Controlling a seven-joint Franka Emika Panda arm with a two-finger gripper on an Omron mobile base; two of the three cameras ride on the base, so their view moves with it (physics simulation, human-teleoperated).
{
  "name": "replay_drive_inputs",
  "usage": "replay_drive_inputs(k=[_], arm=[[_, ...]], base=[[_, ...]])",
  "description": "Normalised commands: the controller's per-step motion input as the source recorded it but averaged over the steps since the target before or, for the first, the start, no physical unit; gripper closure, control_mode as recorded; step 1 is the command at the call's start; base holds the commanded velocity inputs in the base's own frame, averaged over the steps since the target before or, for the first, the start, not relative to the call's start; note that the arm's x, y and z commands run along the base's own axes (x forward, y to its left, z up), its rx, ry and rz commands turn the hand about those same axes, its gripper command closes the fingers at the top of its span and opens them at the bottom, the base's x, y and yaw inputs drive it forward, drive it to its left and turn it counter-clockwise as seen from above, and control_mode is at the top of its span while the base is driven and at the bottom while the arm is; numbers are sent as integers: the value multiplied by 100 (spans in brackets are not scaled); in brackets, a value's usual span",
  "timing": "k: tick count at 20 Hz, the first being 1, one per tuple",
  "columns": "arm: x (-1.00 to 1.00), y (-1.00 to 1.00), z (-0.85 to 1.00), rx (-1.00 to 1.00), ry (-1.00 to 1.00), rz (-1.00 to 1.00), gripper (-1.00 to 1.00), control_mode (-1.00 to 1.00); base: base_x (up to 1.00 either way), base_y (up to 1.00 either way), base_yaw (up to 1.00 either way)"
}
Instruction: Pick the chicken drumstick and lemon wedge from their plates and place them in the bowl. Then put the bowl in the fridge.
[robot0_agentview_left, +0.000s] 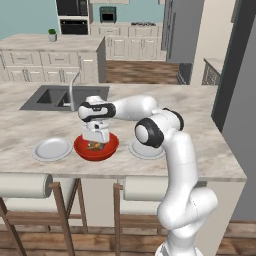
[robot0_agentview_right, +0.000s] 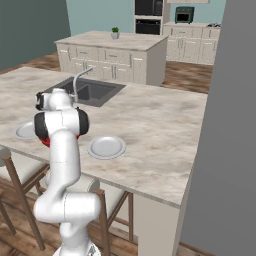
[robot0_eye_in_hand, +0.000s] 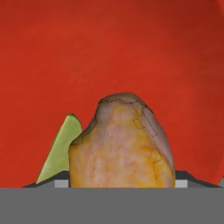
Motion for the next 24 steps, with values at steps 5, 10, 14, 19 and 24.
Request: replay_drive_inputs(k=[5, 10, 14, 19, 24], arm=[[-18, -3, -26, -6, -8, -15, 100, -100], [-1, -5, -22, -1, -13, -16, 100, -100], [1, -5, -19, 0, -8, -15, 100, -100], [0, -8, -29, 0, -8, -14, 100, -100], [2, -4, -24, 0, -3, -11, 100, -100]], base=[[0, 0, 0], [0, 0, 0], [0, 0, 0], [0, 0, 0], [0, 0, 0]])
